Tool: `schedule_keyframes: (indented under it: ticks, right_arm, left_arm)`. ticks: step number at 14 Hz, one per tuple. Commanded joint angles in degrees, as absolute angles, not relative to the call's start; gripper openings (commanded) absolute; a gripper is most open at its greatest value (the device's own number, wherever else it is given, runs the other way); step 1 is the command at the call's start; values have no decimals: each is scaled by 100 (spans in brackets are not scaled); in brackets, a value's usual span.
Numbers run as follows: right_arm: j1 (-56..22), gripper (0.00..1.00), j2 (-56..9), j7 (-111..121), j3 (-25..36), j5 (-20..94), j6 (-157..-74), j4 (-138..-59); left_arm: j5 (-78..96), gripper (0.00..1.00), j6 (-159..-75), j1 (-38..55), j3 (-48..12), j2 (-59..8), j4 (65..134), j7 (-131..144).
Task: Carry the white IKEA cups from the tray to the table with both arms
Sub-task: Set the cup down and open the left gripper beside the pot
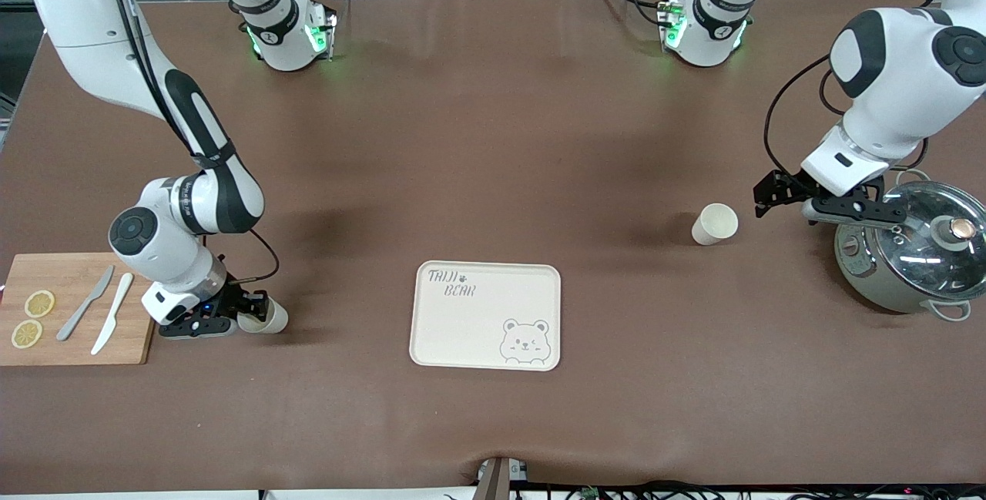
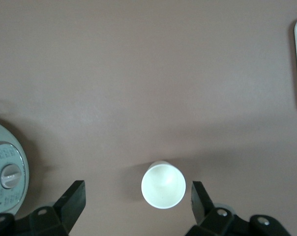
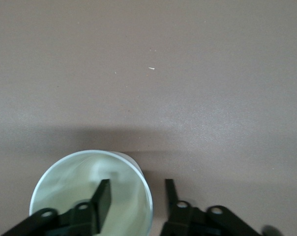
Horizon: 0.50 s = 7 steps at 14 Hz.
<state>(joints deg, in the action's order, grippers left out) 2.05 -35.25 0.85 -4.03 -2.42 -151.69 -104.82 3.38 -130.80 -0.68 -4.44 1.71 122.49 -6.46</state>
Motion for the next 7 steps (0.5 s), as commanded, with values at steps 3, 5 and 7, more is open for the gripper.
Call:
schedule_keyframes:
  ticks: [3,5,7]
  right_arm:
    - [360,100,-3533,281,-492,-211,-15179,-10468]
    - [378,100,-3463,307,-501,-202,-15126,-10468]
    - [378,100,-3367,325,-510,-202,-14838,-10459]
  left_arm:
    - [457,95,-12525,-114,-448,-88,11524,-598]
    - [457,97,-12332,-114,-440,-88,11356,-493]
    - [413,100,-12296,-97,-439,-88,11259,-457]
